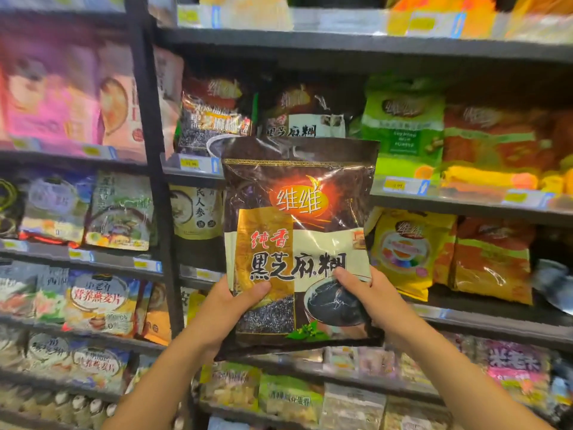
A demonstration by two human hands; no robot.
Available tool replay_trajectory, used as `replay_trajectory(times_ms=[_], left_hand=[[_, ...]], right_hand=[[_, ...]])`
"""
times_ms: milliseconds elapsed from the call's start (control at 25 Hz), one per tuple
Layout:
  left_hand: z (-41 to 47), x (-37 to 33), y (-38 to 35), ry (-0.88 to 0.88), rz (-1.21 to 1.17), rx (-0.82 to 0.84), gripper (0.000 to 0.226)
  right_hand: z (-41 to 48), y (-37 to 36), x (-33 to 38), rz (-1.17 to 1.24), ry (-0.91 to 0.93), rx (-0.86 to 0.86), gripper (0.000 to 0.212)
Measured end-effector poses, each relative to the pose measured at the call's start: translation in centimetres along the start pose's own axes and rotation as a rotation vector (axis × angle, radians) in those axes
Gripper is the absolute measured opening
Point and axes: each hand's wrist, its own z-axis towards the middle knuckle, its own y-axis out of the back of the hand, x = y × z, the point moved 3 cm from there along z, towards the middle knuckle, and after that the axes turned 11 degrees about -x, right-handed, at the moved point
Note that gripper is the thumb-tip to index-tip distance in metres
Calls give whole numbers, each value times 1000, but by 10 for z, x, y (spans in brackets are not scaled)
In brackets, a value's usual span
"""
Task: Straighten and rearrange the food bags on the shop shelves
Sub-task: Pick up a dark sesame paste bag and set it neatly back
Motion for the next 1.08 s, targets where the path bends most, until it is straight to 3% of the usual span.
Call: replay_trajectory(times_ms=[120, 280, 440, 560, 680, 840, 1080], left_hand=[[36, -46, -12, -60, 36, 26, 67], [81, -106, -30, -93, 102, 73, 55], [127, -163, -47, -140, 132, 71, 34], [163, -194, -53, -146, 138, 48, 13], [196, -210, -57, -132, 215, 13, 33], [243, -209, -63, -83, 283, 38, 43], [305, -214, -67, -156, 367, 33, 29]], right_hand=[[35, 6, 34, 44, 53, 2, 38], [83, 14, 77, 51, 63, -22, 33], [140, 22, 124, 51, 40, 66, 49], [182, 26, 147, 123, 52, 180, 46], [222, 31, 155, 114, 98, 214, 56], [273, 34, 150, 99, 83, 228, 41], [328, 29, 147, 70, 97, 254, 35]])
